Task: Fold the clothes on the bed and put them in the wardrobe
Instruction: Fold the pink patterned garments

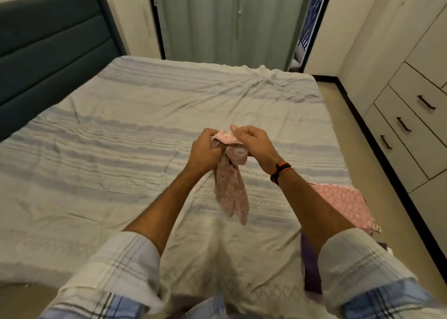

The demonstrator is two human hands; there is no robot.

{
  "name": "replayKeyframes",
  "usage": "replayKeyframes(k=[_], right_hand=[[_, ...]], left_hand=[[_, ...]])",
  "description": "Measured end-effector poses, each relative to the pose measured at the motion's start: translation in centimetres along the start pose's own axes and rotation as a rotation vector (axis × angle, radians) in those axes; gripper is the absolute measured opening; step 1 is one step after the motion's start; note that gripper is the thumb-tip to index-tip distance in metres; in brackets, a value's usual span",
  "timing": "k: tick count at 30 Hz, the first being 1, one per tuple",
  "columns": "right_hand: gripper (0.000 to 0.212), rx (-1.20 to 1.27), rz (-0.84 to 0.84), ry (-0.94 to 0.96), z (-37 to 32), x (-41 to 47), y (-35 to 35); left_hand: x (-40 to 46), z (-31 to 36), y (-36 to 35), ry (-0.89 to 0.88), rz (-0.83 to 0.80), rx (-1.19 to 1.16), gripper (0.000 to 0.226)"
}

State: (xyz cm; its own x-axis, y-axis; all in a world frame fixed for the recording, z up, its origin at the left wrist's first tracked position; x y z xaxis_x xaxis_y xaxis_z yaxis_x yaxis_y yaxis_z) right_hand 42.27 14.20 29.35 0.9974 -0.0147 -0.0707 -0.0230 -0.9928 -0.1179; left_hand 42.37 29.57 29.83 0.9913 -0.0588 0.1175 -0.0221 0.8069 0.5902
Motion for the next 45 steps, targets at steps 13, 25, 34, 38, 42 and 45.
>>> replayKeyframes(k=[13, 25, 34, 38, 42, 45], right_hand=[[0.017, -0.471, 0.094, 0.163, -2.5, 6.1, -0.4], [0.032, -0.797, 0.306, 0.185, -4.5, 6.3, 2.7], [0.017, -0.973, 0.631, 0.005, -3.4, 3.6, 7.4], [0.013, -0.181, 0.653, -0.200, 2.1, 4.2, 10.5], [0.024, 0.145, 0.604, -0.176, 1.8, 3.3, 9.2], [0.041, 0.023, 0.652, -0.121, 1.7, 3.3, 11.2]], left_hand=[[8.2, -1.5, 2.2, 0.039, -0.010, -0.002, 0.015], [10.3, -4.9, 7.4, -0.075, -0.113, 0.501, 0.018], [9.3, -4.3, 9.4, -0.137, -0.067, 0.717, 0.016], [8.9, -3.7, 9.0, -0.127, -0.053, 0.673, 0.013], [8.9, -4.3, 8.8, -0.082, -0.041, 0.541, 0.011], [9.0, -5.1, 9.1, -0.047, -0.029, 0.448, 0.031]])
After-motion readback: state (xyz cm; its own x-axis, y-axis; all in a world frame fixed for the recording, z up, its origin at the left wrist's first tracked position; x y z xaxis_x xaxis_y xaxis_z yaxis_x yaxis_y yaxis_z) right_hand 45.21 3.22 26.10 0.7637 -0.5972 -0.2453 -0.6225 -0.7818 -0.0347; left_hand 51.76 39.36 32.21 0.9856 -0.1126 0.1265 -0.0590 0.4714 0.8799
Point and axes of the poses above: each hand's wrist, its own x-axis towards the middle knuckle, its own y-axis out of the back of the hand, z = x × y, the point moved 9 cm from there along x, towards the middle knuckle, and after that the axes turned 10 degrees about x, right-handed, at the moved point
